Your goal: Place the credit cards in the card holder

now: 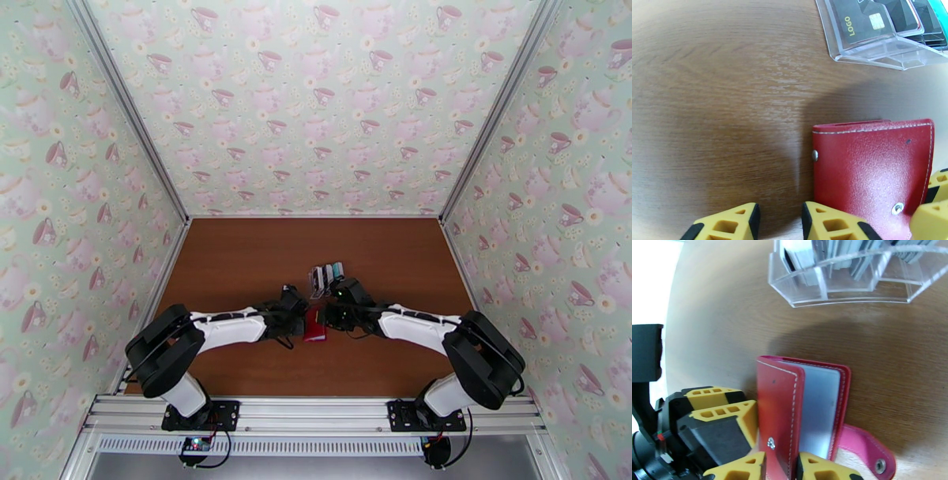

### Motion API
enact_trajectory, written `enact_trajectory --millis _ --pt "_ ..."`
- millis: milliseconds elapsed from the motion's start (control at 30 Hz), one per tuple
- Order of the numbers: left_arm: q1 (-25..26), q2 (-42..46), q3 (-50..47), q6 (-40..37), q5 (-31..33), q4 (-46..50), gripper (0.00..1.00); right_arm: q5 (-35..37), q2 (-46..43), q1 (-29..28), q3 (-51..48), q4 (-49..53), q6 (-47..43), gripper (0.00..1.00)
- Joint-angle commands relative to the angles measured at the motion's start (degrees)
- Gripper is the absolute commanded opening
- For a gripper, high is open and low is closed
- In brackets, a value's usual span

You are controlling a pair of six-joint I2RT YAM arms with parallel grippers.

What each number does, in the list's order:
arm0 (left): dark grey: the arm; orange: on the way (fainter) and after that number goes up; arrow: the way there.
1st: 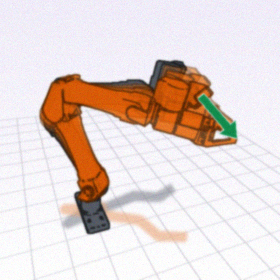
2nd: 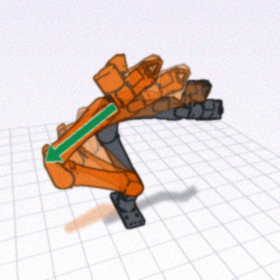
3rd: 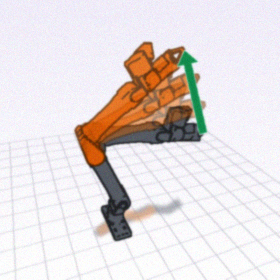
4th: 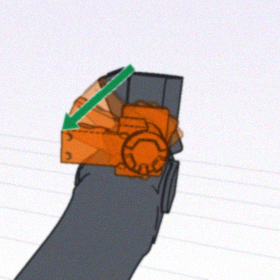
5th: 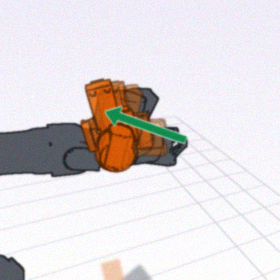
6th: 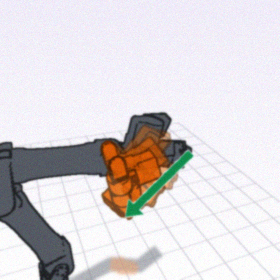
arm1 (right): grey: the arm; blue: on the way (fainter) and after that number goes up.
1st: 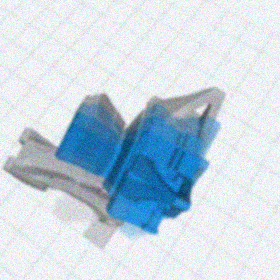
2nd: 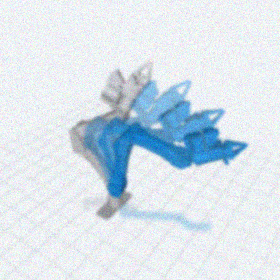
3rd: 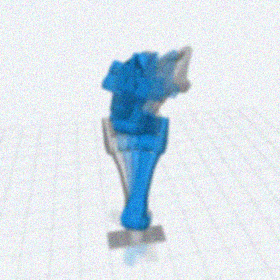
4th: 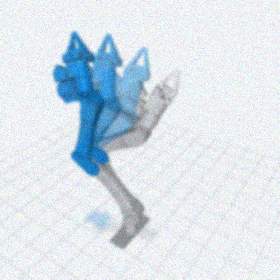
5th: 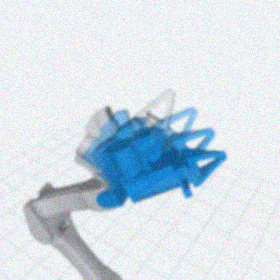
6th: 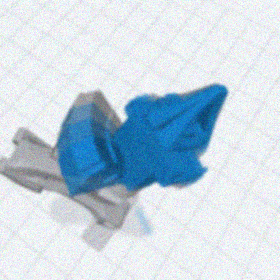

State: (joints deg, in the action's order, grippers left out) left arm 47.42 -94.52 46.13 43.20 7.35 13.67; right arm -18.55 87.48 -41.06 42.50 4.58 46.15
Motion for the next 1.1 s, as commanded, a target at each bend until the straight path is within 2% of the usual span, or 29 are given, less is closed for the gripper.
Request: enact_trajectory --millis 0,500,1067 --pt "-0.8 -3.3 -0.6 -1.0 -2.2 1.1 0.37 -2.3 -0.9 0.1 1.8 -1.5 1.3 0.28" --pt "-5.9 -1.7 -4.2 -3.6 -5.1 -1.5 0.38 -4.8 2.8 0.2 4.6 -6.2 3.9 0.28" --pt "-7.1 9.1 -10.4 -5.7 -7.3 -0.5 0.41 -6.7 5.9 0.1 7.1 -7.9 4.8 0.27"
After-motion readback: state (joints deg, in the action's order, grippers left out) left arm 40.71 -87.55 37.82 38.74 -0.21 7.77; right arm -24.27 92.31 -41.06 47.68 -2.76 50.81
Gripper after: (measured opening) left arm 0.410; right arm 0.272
